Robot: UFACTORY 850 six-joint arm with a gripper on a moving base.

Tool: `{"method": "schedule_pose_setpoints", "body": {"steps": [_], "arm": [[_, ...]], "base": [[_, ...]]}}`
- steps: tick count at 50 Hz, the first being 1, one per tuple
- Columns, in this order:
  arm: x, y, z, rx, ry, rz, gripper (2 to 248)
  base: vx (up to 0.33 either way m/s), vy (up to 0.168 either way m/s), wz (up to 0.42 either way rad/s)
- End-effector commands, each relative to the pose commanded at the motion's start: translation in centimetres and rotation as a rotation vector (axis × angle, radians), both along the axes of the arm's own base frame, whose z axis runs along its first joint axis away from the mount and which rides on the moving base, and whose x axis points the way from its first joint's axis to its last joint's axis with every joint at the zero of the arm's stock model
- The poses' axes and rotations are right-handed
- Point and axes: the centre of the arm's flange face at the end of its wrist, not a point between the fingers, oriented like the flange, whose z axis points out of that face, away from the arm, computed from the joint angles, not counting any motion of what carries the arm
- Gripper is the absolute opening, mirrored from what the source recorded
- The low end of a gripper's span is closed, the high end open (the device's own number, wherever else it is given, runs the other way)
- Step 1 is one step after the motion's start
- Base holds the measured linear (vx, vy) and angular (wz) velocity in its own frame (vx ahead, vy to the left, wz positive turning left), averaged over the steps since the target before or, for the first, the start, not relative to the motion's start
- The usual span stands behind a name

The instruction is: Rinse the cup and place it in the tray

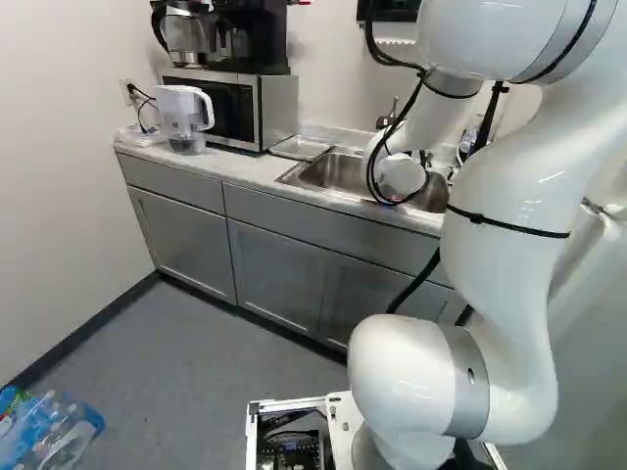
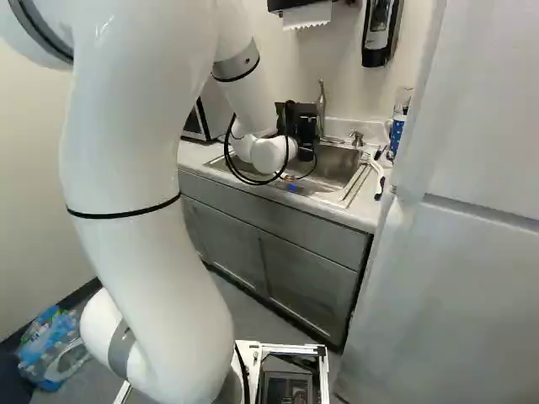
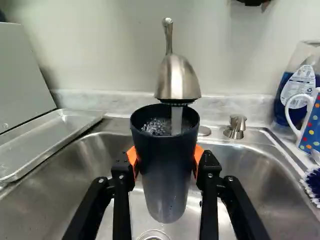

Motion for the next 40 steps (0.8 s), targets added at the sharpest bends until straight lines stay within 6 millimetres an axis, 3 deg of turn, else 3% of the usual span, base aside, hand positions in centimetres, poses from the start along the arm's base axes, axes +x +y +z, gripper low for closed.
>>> {"method": "schedule_pose_setpoints", "body": {"steps": [40], "arm": [[-0.6,5.6,0.6,0.0,-0.002,0.1,124]], "base": [[0.0,0.0,0.0]]}}
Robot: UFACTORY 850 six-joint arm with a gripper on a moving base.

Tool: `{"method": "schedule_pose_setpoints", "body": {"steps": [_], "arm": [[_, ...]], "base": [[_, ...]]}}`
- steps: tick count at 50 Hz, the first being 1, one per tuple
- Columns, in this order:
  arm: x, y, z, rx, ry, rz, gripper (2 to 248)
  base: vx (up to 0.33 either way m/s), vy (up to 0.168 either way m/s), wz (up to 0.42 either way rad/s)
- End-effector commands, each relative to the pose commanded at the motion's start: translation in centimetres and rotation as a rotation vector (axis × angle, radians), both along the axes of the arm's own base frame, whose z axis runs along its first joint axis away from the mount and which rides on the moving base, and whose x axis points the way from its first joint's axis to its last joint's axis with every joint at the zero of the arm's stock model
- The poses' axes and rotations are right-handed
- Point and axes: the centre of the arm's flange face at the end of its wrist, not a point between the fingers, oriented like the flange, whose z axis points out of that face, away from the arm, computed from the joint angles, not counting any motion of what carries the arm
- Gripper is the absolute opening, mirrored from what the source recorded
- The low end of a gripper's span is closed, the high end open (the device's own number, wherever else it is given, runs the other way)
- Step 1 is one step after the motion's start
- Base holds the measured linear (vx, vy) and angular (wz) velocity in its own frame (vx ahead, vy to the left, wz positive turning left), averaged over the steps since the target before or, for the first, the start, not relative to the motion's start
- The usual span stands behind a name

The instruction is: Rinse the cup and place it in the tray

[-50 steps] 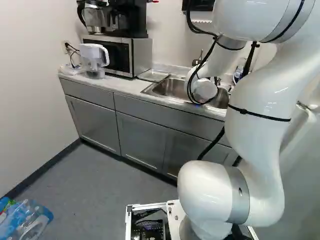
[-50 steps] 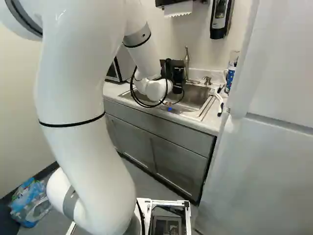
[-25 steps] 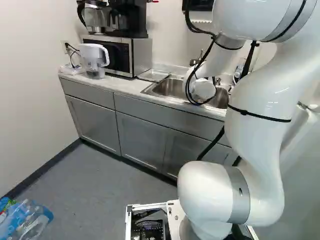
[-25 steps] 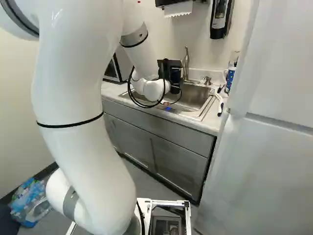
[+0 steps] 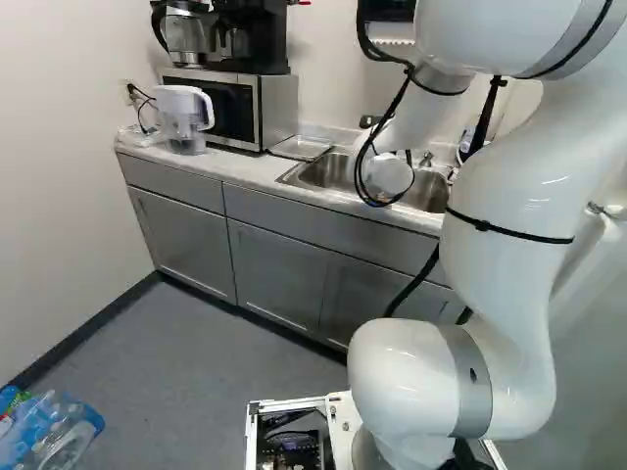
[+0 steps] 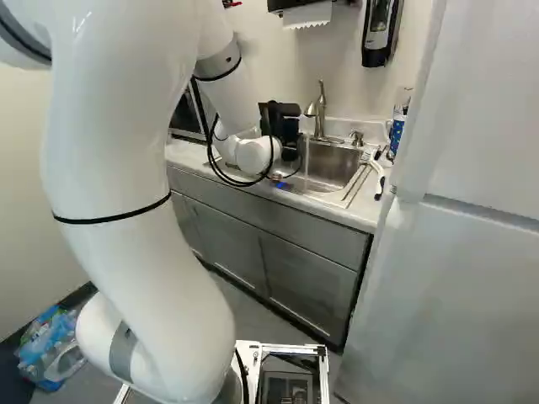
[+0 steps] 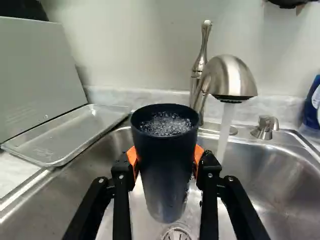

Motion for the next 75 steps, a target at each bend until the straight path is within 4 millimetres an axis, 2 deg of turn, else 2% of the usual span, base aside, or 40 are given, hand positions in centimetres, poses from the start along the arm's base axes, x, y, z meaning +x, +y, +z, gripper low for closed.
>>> {"method": "schedule_pose_setpoints", "body": {"steps": [19,42,75], "arm": [[-0.3,2.9,2.0,-0.005,-0.032,0.053,124],[0.3,4.9,4.0,-0.003,-0.034,0.096,124],[0.1,8.2,7.1,-0.003,-0.058,0.158,124]], "base": [[0.0,0.0,0.0],[0.0,0.0,0.0],[0.0,0.0,0.0]]}}
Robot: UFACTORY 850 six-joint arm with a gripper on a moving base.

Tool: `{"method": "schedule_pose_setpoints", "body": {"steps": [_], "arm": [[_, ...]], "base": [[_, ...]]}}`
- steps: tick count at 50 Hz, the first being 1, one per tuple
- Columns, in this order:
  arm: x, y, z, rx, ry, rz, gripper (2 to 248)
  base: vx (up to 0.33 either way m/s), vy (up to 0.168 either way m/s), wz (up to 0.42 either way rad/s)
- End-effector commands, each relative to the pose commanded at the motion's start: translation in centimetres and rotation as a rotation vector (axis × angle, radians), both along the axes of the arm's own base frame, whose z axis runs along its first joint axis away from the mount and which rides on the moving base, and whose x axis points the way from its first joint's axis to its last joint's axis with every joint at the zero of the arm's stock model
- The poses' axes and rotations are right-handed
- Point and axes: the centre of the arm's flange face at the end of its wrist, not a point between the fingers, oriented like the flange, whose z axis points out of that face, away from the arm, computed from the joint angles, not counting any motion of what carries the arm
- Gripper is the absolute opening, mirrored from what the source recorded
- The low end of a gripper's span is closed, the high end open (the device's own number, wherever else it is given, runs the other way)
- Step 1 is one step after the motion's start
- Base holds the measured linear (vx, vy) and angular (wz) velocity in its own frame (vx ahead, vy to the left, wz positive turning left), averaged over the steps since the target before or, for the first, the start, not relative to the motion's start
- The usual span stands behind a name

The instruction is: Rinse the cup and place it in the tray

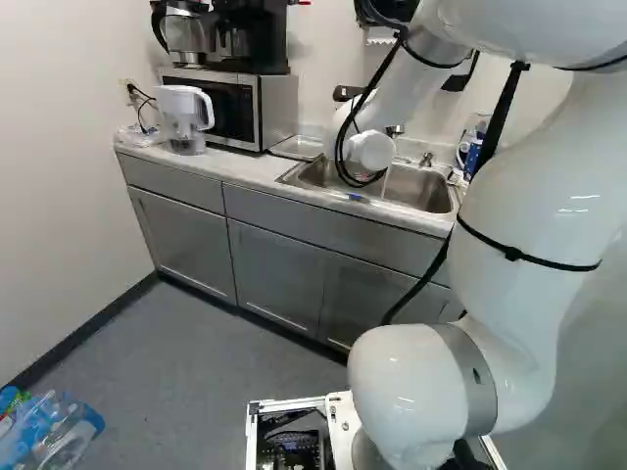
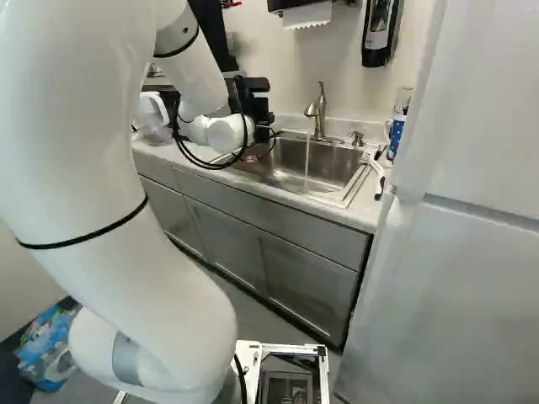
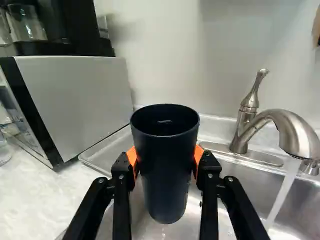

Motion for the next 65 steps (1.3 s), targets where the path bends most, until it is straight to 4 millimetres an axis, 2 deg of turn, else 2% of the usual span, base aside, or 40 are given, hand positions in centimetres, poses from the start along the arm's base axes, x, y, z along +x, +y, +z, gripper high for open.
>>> {"method": "schedule_pose_setpoints", "body": {"steps": [18,28,65], "arm": [[0.6,1.6,1.5,0.001,0.007,0.033,124],[0.7,1.7,1.5,0.012,0.007,0.034,124],[0.7,1.7,1.5,0.381,-0.008,0.003,124]], "base": [[0.0,0.0,0.0],[0.0,0.0,0.0],[0.0,0.0,0.0]]}}
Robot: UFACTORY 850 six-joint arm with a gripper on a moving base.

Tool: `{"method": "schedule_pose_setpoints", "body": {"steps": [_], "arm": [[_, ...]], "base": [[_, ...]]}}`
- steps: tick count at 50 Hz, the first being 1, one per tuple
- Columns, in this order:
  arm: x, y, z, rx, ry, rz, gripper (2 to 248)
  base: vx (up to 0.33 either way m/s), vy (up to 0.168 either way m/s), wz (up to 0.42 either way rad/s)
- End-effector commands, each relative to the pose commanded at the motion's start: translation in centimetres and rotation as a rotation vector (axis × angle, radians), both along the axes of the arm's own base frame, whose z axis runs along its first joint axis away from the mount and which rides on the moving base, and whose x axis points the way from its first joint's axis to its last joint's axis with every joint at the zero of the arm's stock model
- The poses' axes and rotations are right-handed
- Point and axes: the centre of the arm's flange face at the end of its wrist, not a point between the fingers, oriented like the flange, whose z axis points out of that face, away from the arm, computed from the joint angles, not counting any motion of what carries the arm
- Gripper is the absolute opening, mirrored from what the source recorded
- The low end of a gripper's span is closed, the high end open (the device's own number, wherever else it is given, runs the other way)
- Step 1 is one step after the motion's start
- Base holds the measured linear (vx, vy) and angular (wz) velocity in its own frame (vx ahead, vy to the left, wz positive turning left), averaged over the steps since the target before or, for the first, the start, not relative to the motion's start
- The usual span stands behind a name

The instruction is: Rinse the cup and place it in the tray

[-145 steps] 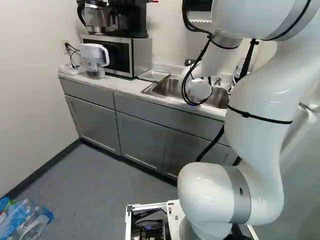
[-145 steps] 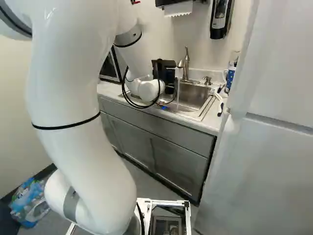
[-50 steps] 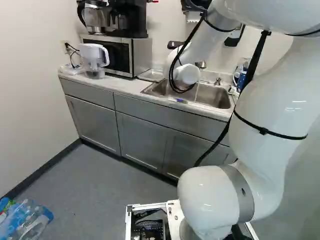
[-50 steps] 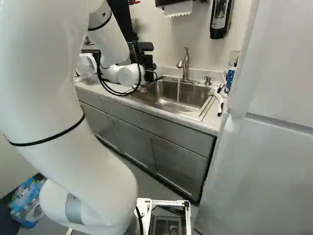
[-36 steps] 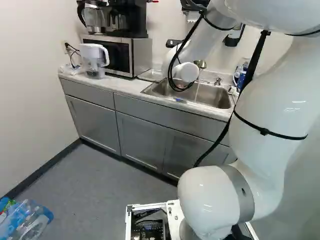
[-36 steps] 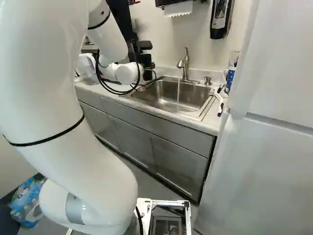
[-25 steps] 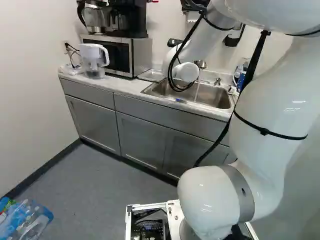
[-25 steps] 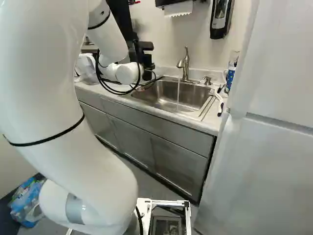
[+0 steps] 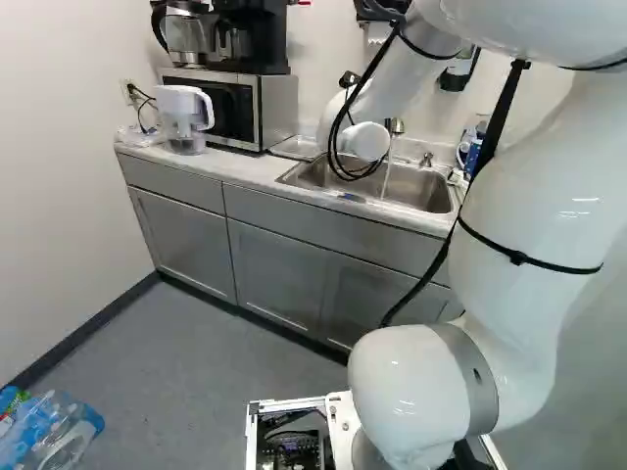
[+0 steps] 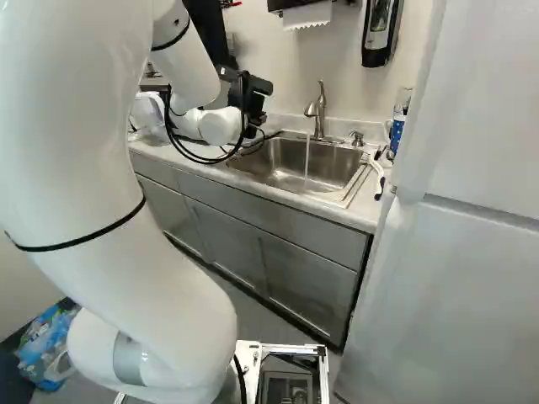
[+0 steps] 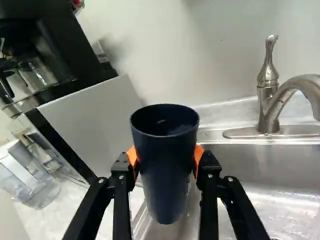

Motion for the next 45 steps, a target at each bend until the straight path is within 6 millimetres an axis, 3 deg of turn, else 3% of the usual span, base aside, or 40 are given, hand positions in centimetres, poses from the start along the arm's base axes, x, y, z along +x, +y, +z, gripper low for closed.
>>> {"method": "schedule_pose_setpoints", "body": {"steps": [45], "arm": [[0.0,0.0,0.0,0.468,-0.011,-0.04,124]], "base": [[0.0,0.0,0.0]]}}
